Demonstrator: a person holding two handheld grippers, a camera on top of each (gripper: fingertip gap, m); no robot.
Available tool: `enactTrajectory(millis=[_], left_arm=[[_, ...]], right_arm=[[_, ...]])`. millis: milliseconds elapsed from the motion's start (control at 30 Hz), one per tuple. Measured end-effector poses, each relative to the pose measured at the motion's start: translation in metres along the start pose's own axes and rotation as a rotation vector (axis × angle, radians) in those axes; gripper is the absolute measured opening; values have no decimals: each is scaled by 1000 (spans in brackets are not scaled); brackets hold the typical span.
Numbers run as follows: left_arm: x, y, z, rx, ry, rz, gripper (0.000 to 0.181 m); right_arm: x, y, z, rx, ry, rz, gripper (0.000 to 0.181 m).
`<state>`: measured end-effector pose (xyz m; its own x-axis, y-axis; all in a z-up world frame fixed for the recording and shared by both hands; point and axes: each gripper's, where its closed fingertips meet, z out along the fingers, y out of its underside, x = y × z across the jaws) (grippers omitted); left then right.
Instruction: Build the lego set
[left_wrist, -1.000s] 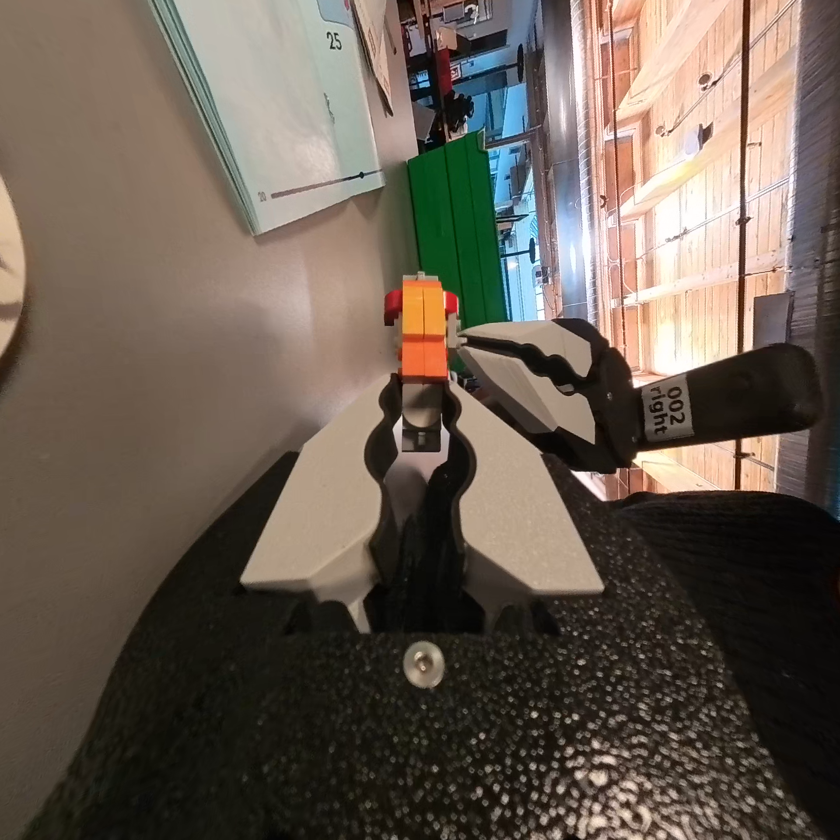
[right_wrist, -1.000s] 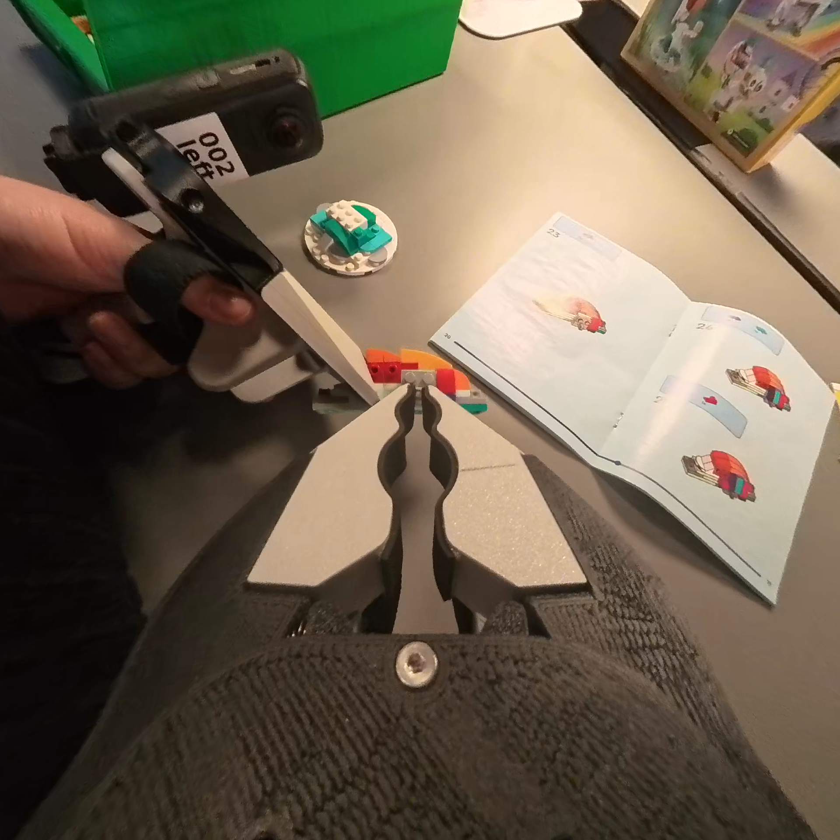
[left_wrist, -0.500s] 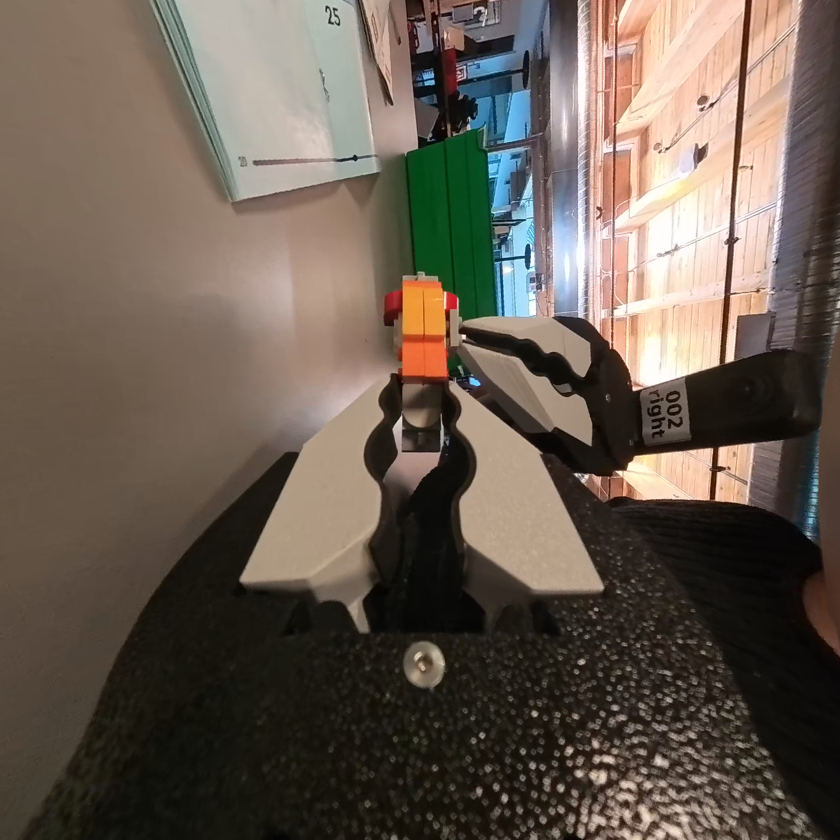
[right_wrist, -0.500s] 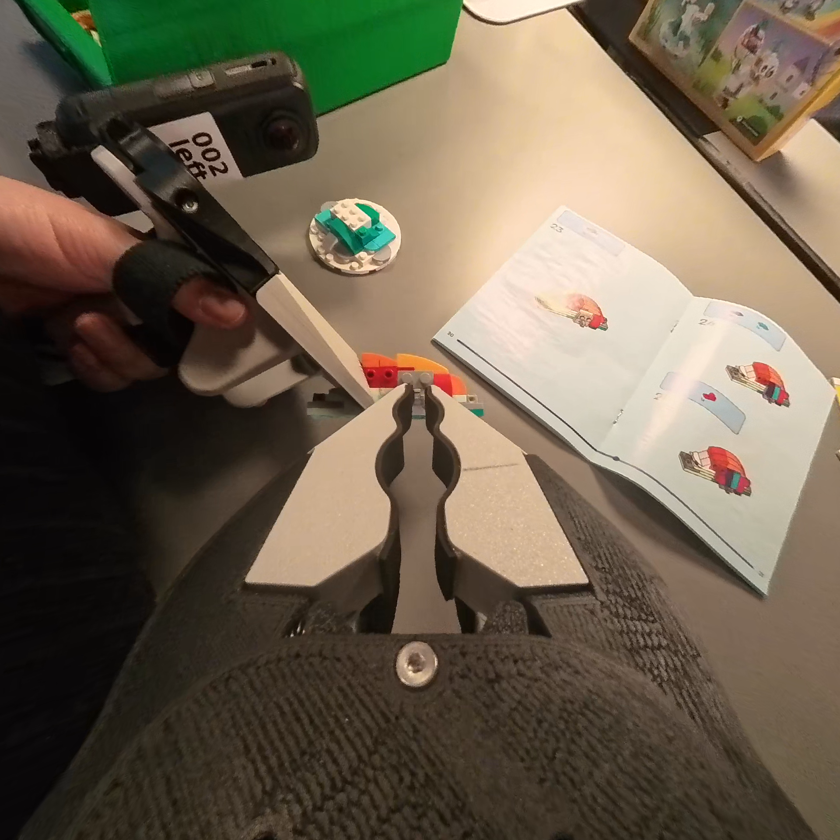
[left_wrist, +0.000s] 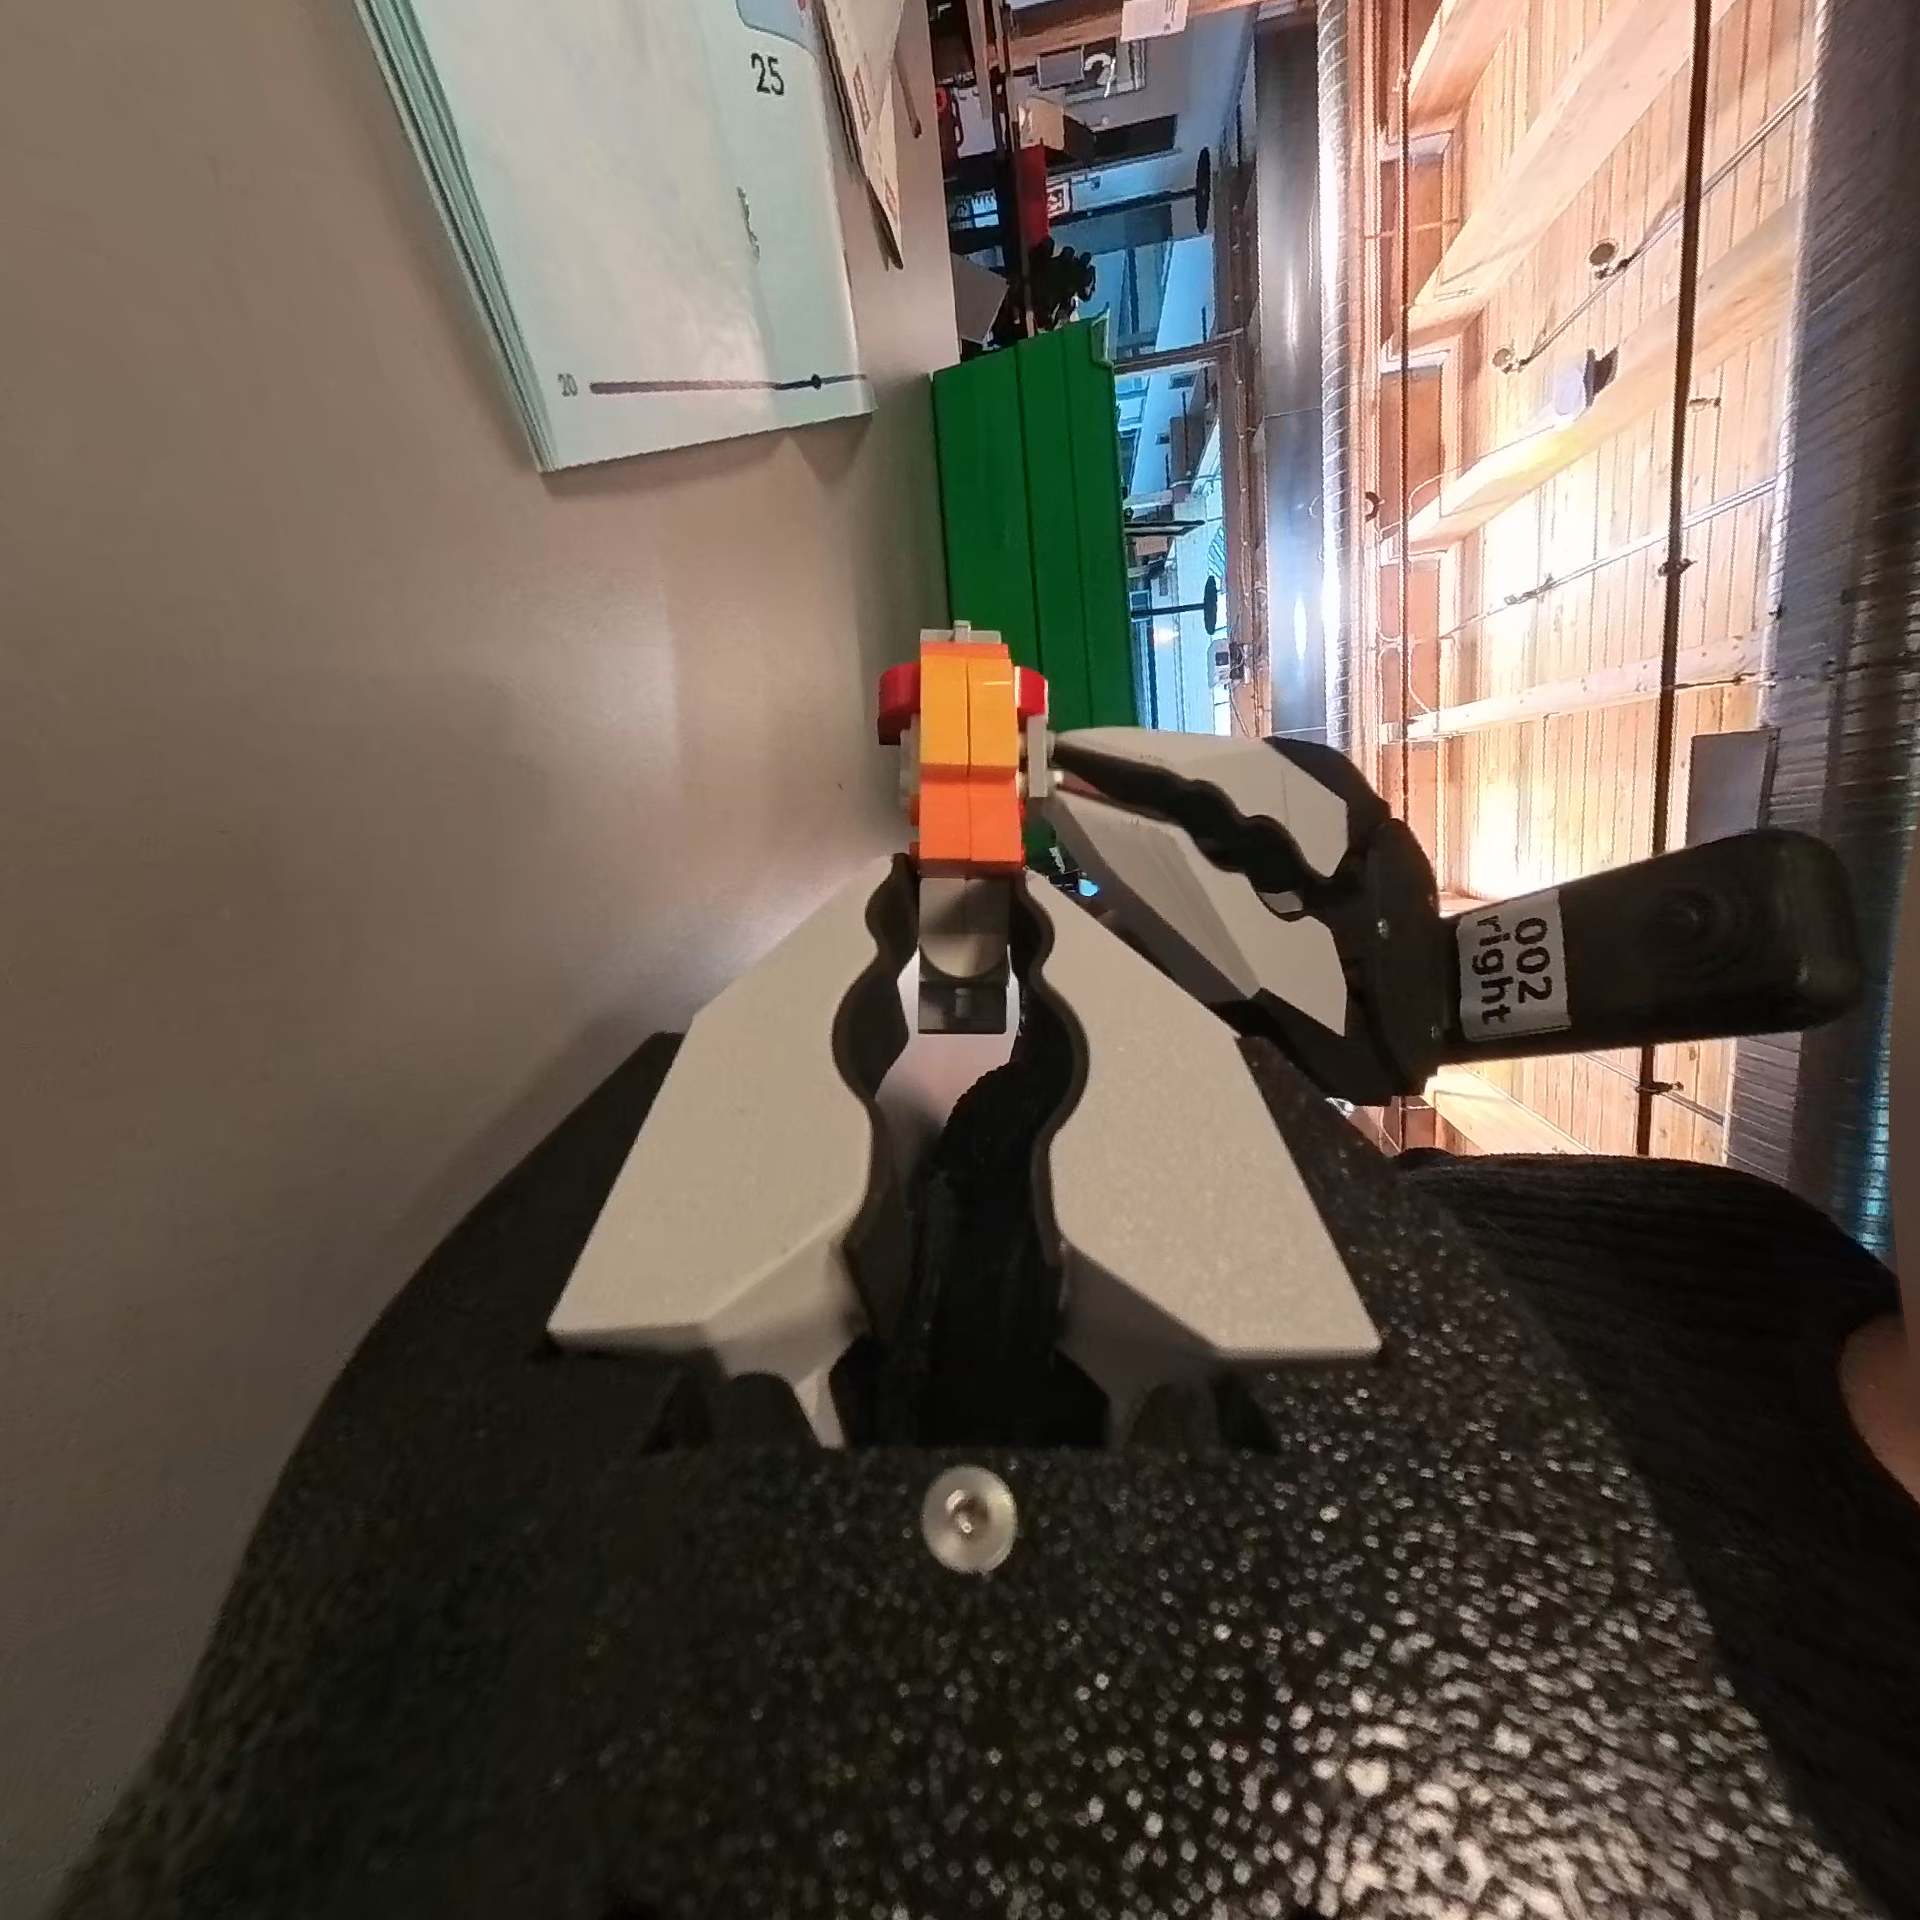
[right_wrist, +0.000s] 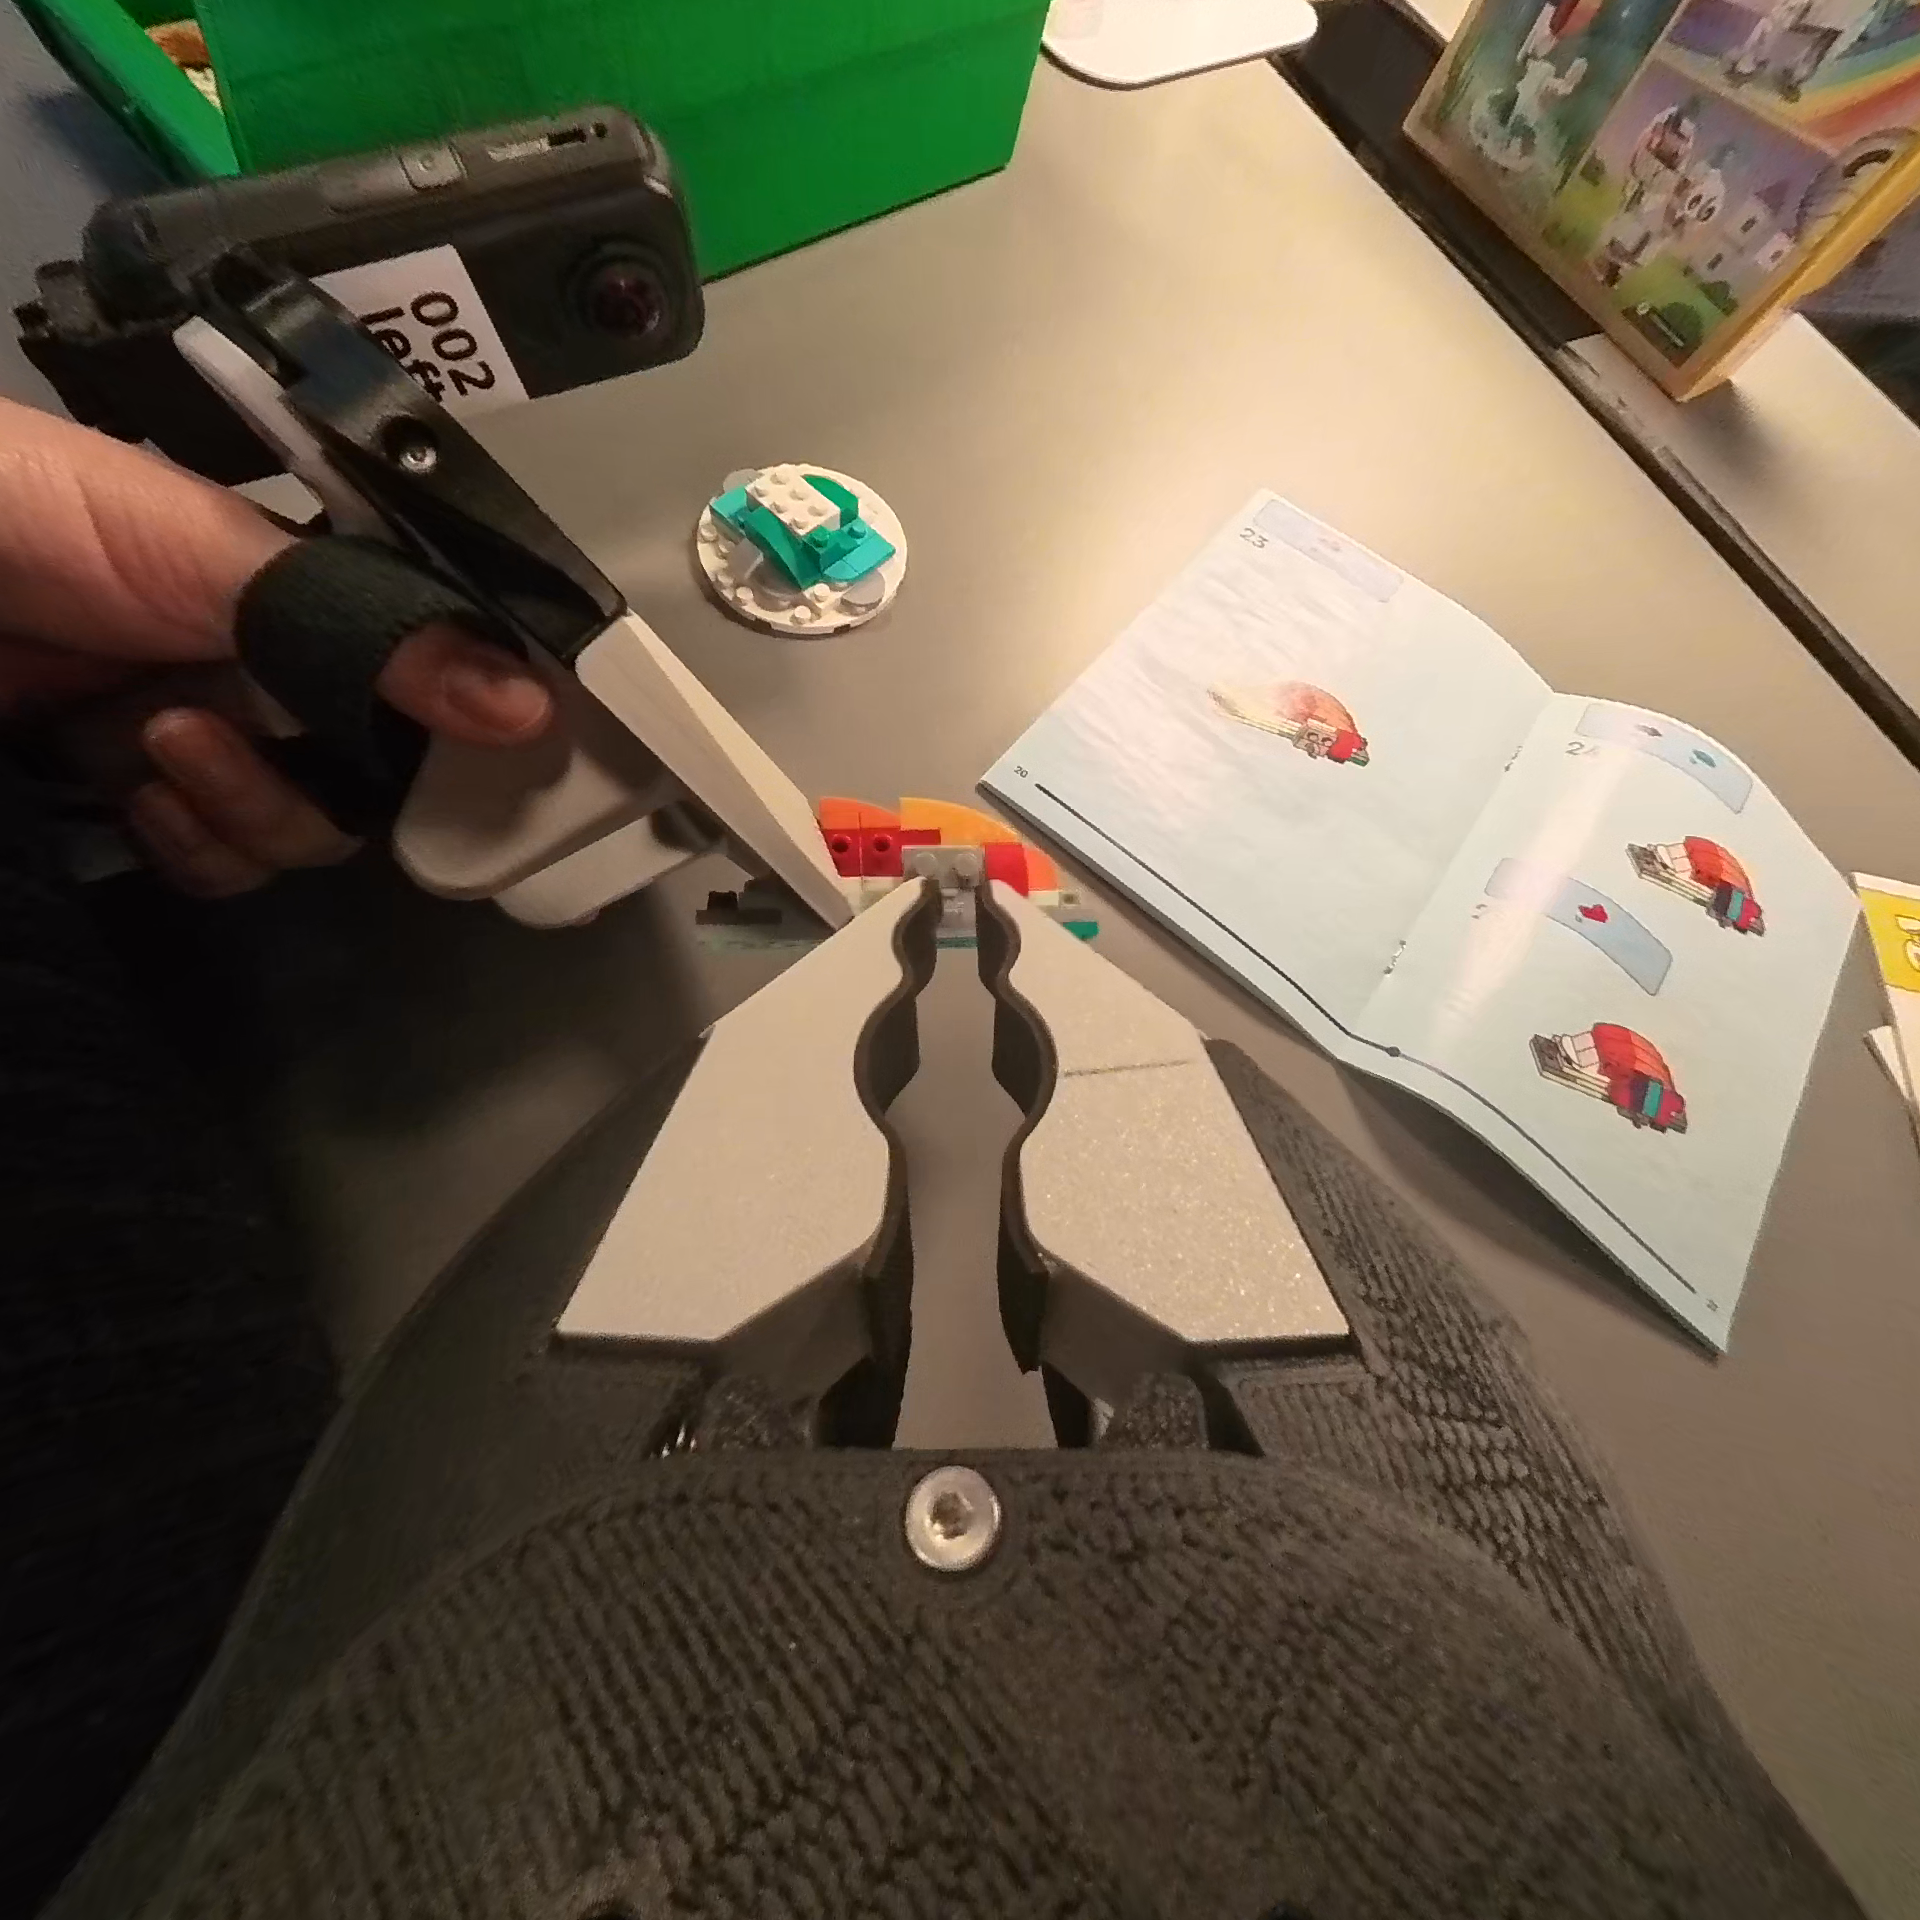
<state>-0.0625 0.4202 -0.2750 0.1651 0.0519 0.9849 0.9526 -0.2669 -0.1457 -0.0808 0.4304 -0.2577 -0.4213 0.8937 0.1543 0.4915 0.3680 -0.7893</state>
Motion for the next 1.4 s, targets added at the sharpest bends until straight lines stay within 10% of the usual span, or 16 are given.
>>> enactTrajectory(millis=[1133,1400], left_arm=[[7,0,1,23,30,-37,15],[27,-2,4,34,113,-128,15]], right_arm=[[16,-16,-21,148,69,-53,30],[17,-21,-44,371,130,-905,59]])
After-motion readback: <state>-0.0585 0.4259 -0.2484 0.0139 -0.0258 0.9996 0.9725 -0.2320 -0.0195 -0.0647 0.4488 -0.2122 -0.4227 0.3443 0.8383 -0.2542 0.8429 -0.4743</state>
